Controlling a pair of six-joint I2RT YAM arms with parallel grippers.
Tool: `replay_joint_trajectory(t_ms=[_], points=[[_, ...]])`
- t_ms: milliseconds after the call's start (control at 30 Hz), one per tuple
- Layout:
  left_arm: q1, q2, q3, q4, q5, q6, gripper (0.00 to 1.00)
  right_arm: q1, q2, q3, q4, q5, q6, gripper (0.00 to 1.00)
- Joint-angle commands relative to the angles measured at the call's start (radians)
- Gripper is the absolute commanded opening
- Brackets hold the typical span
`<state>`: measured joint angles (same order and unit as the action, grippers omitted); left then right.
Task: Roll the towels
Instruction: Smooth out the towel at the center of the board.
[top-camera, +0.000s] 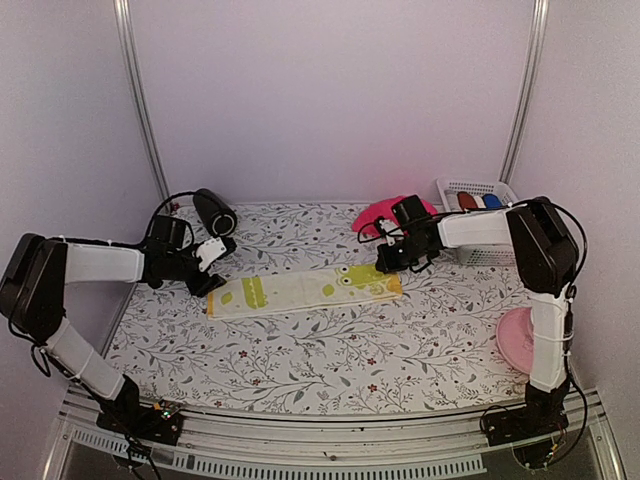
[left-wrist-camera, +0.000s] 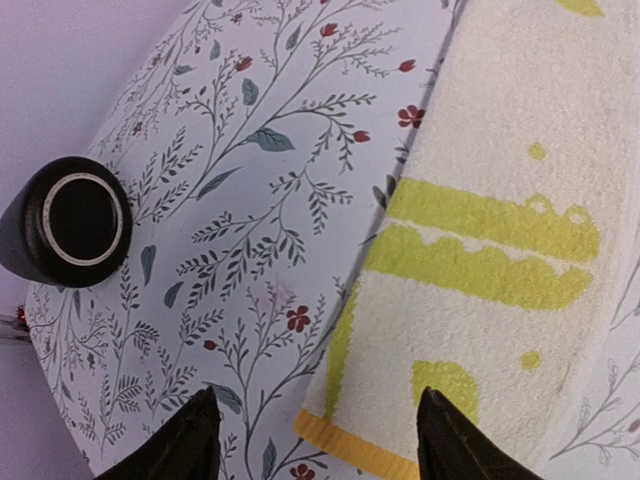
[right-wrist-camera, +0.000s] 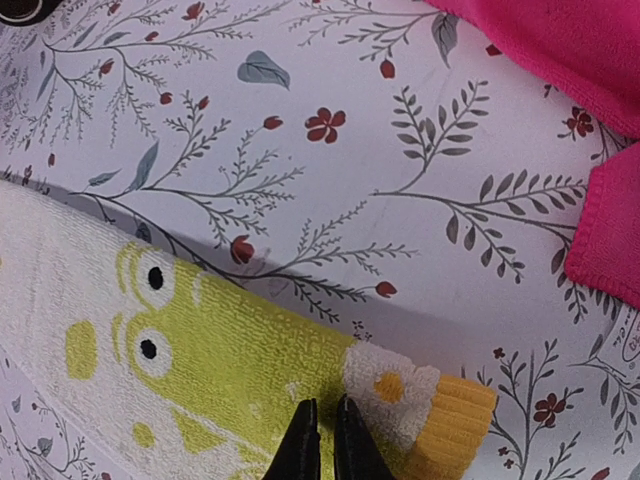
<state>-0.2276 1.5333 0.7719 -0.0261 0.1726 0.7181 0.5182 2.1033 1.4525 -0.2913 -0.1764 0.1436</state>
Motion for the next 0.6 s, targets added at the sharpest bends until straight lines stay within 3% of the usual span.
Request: replay_joint_trajectory(t_ms=[0,467,567], points=[[-0.026,0.009,-0.028,-0.053,0.08,0.015,0.61,-0.007,0.028,0.015,-0.012,0.066,0.033,0.06],[-0.07,0.114,-0.035,-0.101,0.033,0.054,0.58,-0.015,0.112,0.069,-0.093,0.135,0.047,0.06],[-0.07,0.111,-0.033,-0.104,0.043,0.051,0.6,-0.016,0.04,0.039,-0.099,0.116,0.077,0.15]])
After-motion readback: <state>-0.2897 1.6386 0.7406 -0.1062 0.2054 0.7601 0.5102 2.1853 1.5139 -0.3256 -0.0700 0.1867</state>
